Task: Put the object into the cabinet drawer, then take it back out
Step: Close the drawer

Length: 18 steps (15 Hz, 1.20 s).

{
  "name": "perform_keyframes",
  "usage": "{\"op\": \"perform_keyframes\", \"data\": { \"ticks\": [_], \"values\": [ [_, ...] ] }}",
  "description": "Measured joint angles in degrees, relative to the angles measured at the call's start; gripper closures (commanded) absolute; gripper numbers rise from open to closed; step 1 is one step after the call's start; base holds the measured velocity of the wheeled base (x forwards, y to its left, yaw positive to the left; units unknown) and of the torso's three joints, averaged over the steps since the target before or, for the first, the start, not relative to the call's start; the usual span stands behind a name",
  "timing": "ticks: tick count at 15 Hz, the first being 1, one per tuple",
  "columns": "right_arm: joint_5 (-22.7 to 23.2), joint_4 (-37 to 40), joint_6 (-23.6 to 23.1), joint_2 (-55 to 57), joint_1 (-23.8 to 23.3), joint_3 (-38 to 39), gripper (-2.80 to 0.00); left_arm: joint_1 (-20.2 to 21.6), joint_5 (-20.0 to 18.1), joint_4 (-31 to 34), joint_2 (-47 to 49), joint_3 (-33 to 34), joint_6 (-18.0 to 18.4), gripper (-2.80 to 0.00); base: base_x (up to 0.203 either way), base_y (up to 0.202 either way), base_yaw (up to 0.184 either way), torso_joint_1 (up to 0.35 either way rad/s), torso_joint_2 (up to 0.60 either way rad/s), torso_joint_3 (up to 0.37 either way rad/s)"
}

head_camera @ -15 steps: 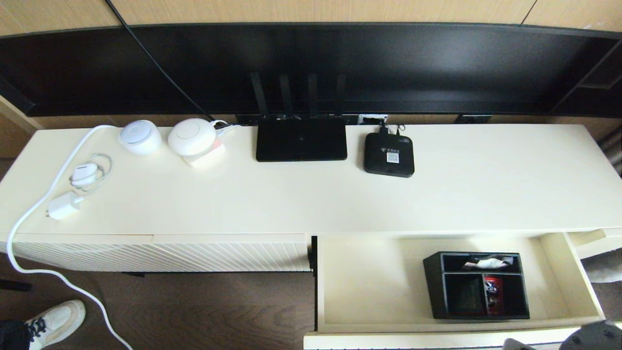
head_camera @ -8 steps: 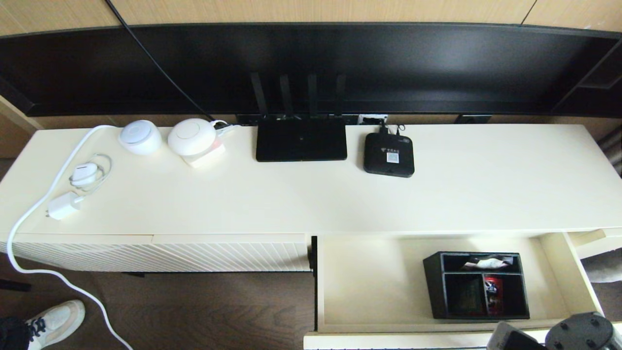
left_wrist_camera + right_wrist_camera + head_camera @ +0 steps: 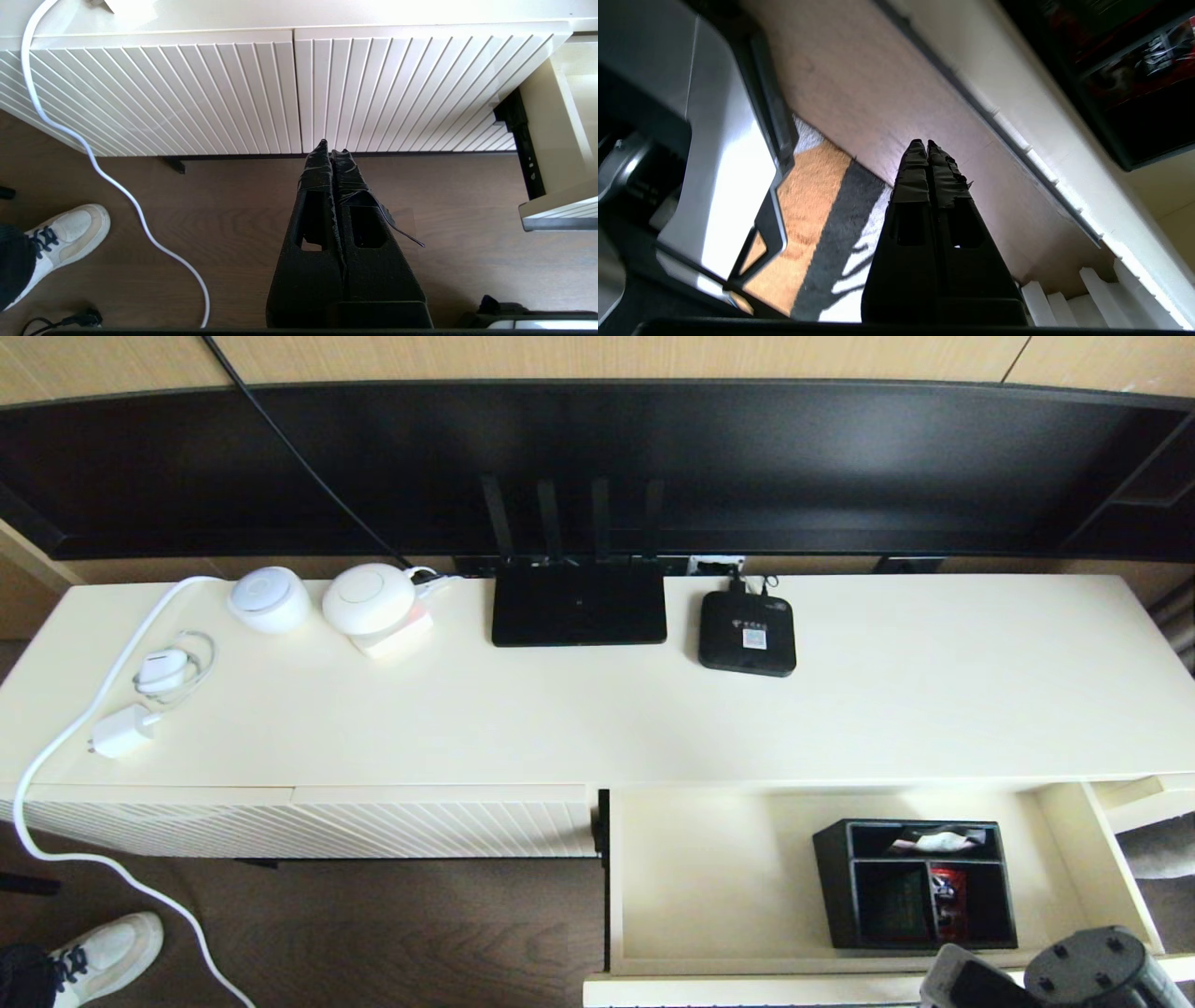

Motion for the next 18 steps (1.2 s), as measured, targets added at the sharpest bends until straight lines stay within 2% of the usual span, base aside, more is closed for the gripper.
{"op": "perform_keyframes", "data": {
  "ticks": [4,18],
  "values": [
    [-0.8,-7.1,0.1,2.8,-1.8,0.0,0.0,0.0,0.0,0.0,0.0,0.0,0.0,0.0,0.0,0.0,0.0,0.0,0.0,0.0],
    [-1.8,-19.6,0.4,7.3,-6.8,-1.5,0.0,0.0,0.0,0.0,0.0,0.0,0.0,0.0,0.0,0.0,0.0,0.0,0.0,0.0]
  ]
}}
